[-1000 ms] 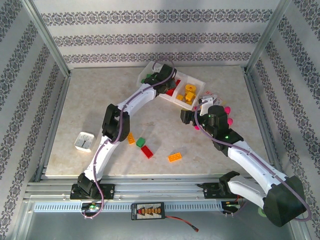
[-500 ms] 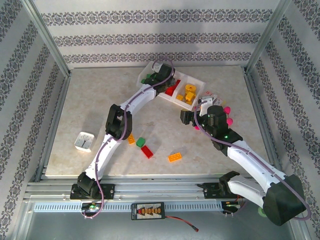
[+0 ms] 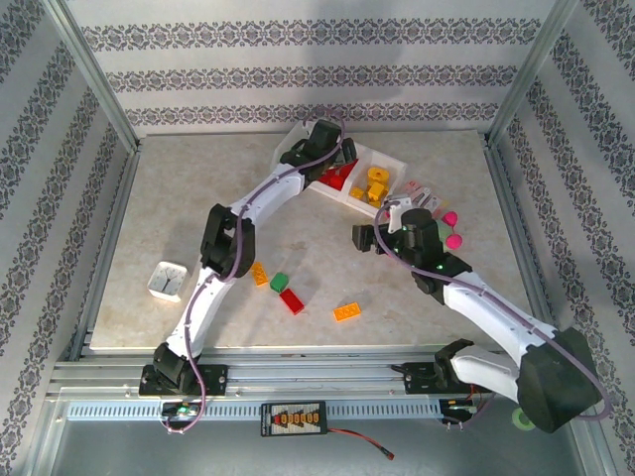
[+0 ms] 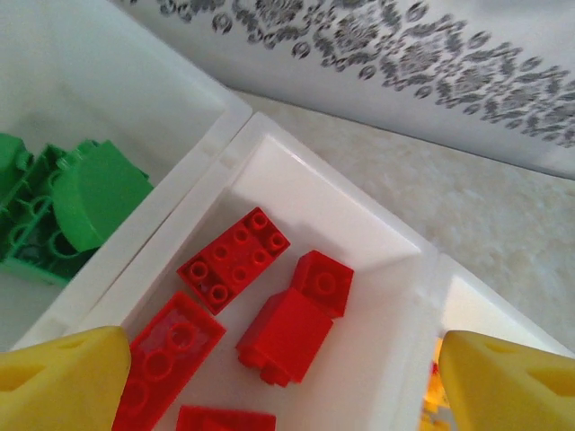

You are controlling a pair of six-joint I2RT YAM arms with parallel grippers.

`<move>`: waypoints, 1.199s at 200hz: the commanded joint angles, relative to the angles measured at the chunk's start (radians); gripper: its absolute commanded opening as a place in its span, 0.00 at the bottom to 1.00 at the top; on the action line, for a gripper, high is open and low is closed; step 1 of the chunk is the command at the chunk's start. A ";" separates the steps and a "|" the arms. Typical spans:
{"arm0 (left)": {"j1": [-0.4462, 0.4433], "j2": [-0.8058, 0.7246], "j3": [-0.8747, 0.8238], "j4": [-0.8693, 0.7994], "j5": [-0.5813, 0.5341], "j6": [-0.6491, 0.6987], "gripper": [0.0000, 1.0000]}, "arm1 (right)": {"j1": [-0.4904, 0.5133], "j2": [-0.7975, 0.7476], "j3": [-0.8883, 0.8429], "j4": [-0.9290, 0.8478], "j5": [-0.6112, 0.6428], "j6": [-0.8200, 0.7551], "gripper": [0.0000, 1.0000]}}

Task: Sort the legos into containers by color
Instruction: Place the lego in the container, then pick up the lego from the center of the table.

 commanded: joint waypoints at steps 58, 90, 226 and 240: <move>0.017 -0.595 -0.759 0.193 0.010 0.139 0.99 | 0.258 0.215 0.138 -0.066 0.000 -0.218 0.98; 0.061 -0.832 -1.062 0.193 0.001 0.120 0.99 | 0.364 0.341 0.225 -0.085 -0.017 -0.256 0.98; 0.194 -1.575 -1.591 -0.154 -0.051 0.139 0.99 | 0.510 0.818 0.573 -0.228 -0.080 -0.240 0.77; 0.195 -1.594 -1.598 -0.159 -0.054 0.148 0.99 | 0.509 0.833 0.587 -0.236 -0.082 -0.244 0.72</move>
